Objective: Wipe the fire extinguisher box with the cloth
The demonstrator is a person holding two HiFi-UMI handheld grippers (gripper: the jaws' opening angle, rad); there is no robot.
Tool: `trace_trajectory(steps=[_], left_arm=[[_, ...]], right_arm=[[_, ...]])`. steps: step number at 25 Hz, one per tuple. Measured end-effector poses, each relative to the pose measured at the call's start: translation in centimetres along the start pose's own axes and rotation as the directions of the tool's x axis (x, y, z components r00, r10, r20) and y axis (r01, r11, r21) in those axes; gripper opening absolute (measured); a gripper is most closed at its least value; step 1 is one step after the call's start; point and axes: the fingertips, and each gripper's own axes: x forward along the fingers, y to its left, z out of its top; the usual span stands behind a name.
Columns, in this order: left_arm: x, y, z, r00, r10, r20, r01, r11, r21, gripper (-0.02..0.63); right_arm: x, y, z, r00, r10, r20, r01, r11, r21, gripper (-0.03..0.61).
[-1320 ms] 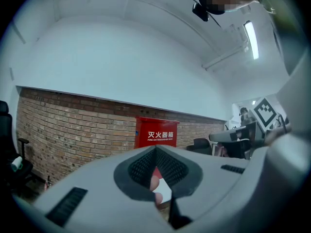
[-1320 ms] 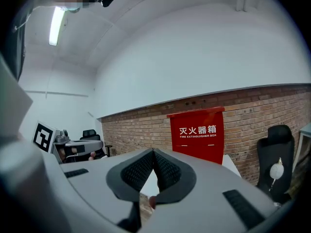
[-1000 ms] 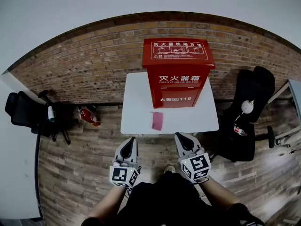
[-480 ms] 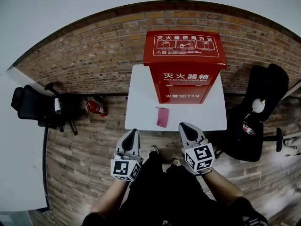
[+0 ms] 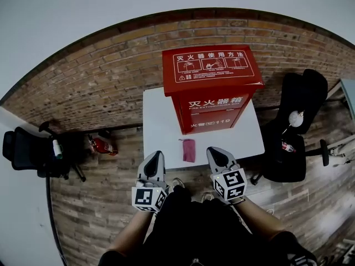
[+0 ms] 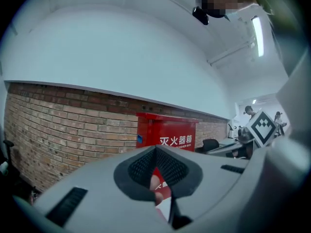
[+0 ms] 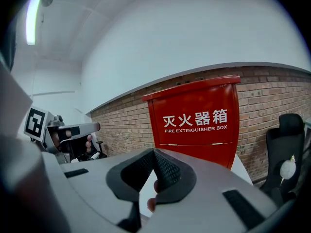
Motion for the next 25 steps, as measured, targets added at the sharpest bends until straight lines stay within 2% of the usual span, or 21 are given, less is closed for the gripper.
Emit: trace_trajectory(steps=[6, 11, 16, 20, 21, 22, 25], left_arm=[[2.9, 5.2, 0.1, 0.997, -0.074, -0.008, 0.074, 0.997, -0.021, 0.025], [4.7, 9.5, -0.7, 0.991, -0.128, -0.033, 0.126, 0.991, -0.038, 0.025], [6.3, 12.5, -2.3, 0.989, -0.132, -0.070, 0.129, 0.990, -0.049, 0.025], [6.8, 13.4, -4.2, 0.985, -0.128, -0.115, 0.119, 0.990, -0.078, 0.025], [7.1, 13.5, -4.6, 0.985, -0.129, -0.117, 0.120, 0.990, -0.080, 0.025], [7.3, 13.5, -4.8, 0.984, -0.134, -0.121, 0.125, 0.989, -0.077, 0.025], [7.3, 13.8, -5.7, 0.980, -0.140, -0.141, 0.133, 0.989, -0.063, 0.025]], right_arm=[[4.9, 1.0, 0.0, 0.996, -0.080, -0.031, 0.081, 0.997, 0.017, 0.020], [9.6, 1.5, -2.5, 0.980, -0.158, -0.120, 0.162, 0.986, 0.026, 0.020], [14.1, 0.9, -7.8, 0.946, -0.201, -0.255, 0.224, 0.972, 0.064, 0.021], [16.3, 0.4, -12.9, 0.913, -0.199, -0.355, 0.231, 0.972, 0.048, 0.023], [17.0, 0.3, -14.1, 0.905, -0.190, -0.380, 0.225, 0.973, 0.049, 0.042], [17.6, 0.2, -15.4, 0.896, -0.182, -0.405, 0.221, 0.974, 0.052, 0.091], [19.0, 0.3, -19.4, 0.860, -0.179, -0.478, 0.226, 0.973, 0.043, 0.115]])
